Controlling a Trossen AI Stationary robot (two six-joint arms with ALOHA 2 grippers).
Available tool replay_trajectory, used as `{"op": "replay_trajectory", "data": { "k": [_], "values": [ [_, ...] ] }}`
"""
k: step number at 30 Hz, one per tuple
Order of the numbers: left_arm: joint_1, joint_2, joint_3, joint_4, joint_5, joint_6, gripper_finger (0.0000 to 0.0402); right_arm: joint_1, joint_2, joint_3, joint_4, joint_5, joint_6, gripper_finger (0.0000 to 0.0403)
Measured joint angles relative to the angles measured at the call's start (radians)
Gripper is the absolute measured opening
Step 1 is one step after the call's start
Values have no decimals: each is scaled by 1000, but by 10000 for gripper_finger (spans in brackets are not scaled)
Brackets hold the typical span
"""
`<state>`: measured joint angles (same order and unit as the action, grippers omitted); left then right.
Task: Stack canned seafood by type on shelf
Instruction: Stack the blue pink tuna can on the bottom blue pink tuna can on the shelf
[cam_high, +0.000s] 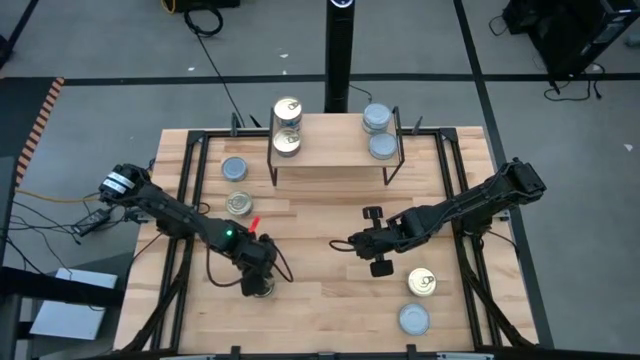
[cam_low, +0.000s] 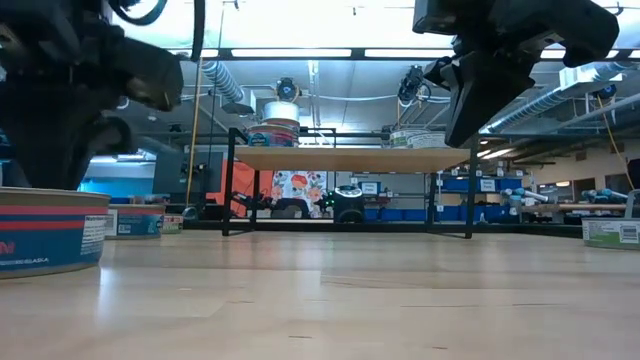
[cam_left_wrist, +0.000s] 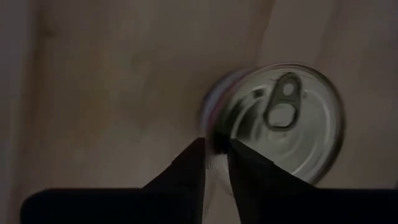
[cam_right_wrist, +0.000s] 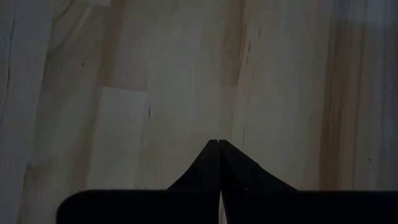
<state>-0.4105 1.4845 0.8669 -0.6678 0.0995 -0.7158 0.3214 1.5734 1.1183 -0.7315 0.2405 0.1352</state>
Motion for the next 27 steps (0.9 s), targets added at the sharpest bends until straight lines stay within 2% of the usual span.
{"op": "replay_trajectory", "data": {
  "k": [4, 8, 15, 22, 27],
  "values": [
    [10, -3, -37, 85, 44, 0, 63, 0, 0, 0, 0, 0, 0, 9],
    [17, -4, -42, 85, 47, 9, 59, 0, 0, -1, 3, 0, 0, 9],
    [17, -2, -26, 65, 47, 82, 7, 0, 0, -1, 3, 0, -3, 9],
    [16, 2, 42, -24, -21, 136, 2, 0, 0, -1, -3, 0, -8, 9],
    [4, 2, 108, -106, -115, 163, 1, 0, 0, -1, -3, 5, -8, 9]
  ]
}}
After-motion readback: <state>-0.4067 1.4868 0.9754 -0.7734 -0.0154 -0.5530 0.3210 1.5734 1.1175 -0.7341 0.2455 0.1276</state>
